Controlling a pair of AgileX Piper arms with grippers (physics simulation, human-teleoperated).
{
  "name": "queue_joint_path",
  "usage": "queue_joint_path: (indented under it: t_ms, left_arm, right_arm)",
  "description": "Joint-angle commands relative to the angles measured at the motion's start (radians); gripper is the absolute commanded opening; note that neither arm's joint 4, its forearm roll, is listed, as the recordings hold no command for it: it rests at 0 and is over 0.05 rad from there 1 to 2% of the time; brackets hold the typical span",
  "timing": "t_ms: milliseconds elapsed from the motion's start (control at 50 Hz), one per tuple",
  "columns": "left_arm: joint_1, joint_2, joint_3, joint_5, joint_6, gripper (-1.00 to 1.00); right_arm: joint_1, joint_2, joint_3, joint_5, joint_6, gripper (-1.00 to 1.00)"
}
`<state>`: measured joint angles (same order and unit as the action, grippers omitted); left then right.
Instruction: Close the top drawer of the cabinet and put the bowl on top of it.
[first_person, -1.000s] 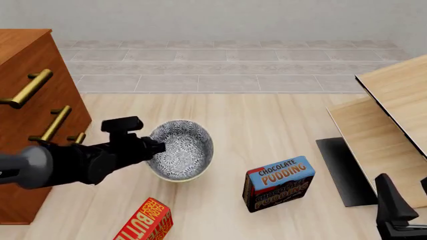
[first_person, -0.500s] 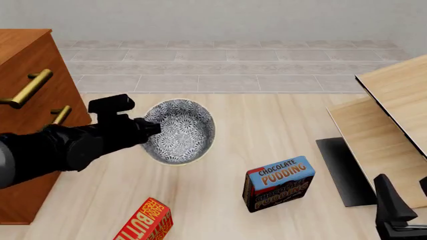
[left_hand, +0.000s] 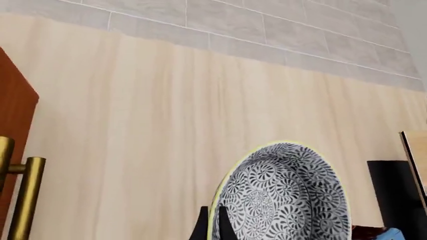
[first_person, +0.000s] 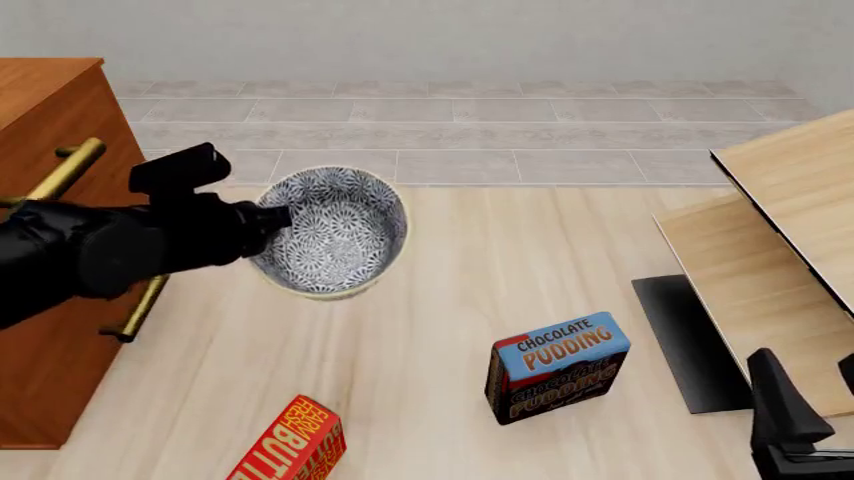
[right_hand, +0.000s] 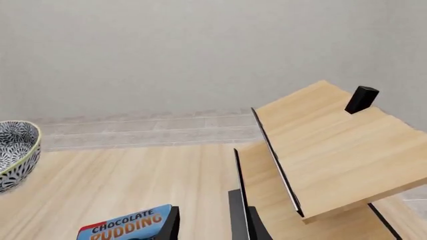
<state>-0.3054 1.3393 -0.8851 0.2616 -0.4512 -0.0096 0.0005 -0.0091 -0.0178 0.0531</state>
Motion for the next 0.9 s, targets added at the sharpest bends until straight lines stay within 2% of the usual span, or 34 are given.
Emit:
queue_joint_path:
  t_ms: [20, 280, 340, 400, 460, 740, 900]
  left_arm:
    - [0.018, -0.052, -0.053, 0.136, -0.059, -1.0]
    - [0.036, -0.108, -0.097, 0.232, -0.093, -1.0]
    - [0.074, -0.117, -0.111, 0.272, -0.098, -1.0]
    - [0.075, -0.127, -0.124, 0.285, -0.087, -1.0]
    - [0.082, -0.138, -0.13, 0.318, -0.112, -1.0]
    - [0.147, -0.168, -0.211, 0.438, -0.103, -1.0]
    - [0.148, -0.175, -0.265, 0.491, -0.107, -1.0]
  right_arm:
    - [-0.001, 0.0, 0.002, -0.004, 0.001, 1.0]
    - [-0.005, 0.0, 0.002, -0.006, 0.001, 1.0]
    - [-0.006, 0.0, 0.001, -0.005, 0.002, 1.0]
    - [-0.008, 0.0, 0.0, -0.005, 0.004, 1.0]
    - [-0.007, 0.0, -0.002, -0.003, 0.004, 1.0]
    - [-0.009, 0.0, 0.0, -0.006, 0.007, 1.0]
    - [-0.01, 0.0, -0.003, -0.003, 0.008, 1.0]
